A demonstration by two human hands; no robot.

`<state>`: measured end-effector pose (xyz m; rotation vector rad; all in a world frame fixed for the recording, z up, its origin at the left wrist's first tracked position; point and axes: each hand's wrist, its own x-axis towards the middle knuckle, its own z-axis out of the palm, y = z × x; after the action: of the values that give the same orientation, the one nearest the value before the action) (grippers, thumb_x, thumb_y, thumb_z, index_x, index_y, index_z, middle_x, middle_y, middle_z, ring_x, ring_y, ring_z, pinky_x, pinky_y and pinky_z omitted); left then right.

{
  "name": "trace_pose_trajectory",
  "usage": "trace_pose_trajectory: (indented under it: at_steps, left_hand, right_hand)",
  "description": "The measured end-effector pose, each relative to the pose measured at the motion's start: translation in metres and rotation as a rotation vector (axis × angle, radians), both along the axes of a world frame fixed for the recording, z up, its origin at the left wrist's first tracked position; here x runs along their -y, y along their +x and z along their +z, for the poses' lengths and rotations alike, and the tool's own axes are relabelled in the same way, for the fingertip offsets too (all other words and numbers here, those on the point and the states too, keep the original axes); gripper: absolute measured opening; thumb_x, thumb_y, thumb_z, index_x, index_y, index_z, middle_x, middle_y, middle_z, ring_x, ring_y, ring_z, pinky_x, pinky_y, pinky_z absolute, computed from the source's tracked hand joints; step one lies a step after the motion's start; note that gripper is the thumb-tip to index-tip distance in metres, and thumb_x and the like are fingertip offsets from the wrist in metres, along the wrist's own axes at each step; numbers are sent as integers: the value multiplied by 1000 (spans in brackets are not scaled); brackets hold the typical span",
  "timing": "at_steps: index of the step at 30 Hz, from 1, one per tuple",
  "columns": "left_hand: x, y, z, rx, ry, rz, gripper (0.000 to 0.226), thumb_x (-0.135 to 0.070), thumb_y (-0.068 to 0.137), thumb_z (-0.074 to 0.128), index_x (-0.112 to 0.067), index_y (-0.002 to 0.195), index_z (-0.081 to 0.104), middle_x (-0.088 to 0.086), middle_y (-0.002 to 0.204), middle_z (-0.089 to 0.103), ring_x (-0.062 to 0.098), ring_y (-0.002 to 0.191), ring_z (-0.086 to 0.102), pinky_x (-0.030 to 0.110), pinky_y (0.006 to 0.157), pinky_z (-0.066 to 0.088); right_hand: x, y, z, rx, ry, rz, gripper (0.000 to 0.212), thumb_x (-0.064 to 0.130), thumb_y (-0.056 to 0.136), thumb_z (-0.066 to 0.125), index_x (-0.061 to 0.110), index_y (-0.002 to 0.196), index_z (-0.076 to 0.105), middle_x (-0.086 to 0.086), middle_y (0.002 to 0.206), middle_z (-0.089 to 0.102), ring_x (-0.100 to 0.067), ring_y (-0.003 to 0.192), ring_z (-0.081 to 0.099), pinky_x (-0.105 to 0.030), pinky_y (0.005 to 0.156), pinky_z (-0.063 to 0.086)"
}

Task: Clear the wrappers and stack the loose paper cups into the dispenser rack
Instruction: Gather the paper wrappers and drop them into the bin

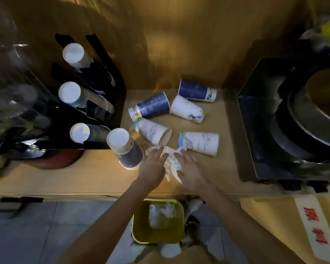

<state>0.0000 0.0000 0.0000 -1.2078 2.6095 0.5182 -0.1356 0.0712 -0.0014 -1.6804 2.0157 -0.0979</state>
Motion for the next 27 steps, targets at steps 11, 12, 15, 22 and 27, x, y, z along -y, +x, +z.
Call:
trace_pose_trajectory:
  at_steps: [11, 12, 15, 22, 27]
  left_hand:
    - [-12, -1, -43, 51, 66, 144, 59, -22, 92, 46, -19, 145, 20, 7, 159, 6, 25, 144, 19, 45, 108, 30]
    - [-14, -2, -43, 1, 25, 162, 54, -19, 86, 56, -17, 138, 38, 12, 155, 24, 27, 138, 34, 49, 103, 36]
    - [-20, -4, -46, 0, -129, 129, 28, -17, 59, 74, -20, 87, 71, 9, 105, 73, 24, 91, 70, 53, 75, 53]
    - [-34, -1, -45, -63, -209, 208, 19, -16, 62, 56, -25, 67, 73, -5, 74, 75, 20, 68, 71, 43, 77, 55]
    - [-57, 10, -43, -254, -51, 397, 18, 0, 62, 69, -10, 76, 73, 11, 88, 75, 33, 69, 69, 34, 56, 55]
  right_hand:
    - [-11, -9, -43, -13, -69, 11, 42, 24, 78, 50, 14, 118, 57, -8, 138, 48, -29, 123, 42, -34, 101, 33]
    - [-12, -10, -47, -69, -124, 32, 37, 23, 72, 62, 15, 109, 63, -6, 127, 58, -26, 116, 46, -33, 97, 33]
    - [-14, -10, -50, -209, -202, 57, 37, 22, 43, 84, 23, 79, 72, 5, 91, 72, -18, 92, 57, -26, 83, 29]
    - [-18, -16, -56, -191, -229, 83, 21, 23, 58, 54, 25, 71, 71, 8, 73, 72, -16, 73, 67, -25, 73, 27]
    - [-22, -19, -55, -227, -260, 99, 27, 24, 62, 40, 23, 65, 67, 5, 69, 68, -18, 69, 66, -25, 69, 37]
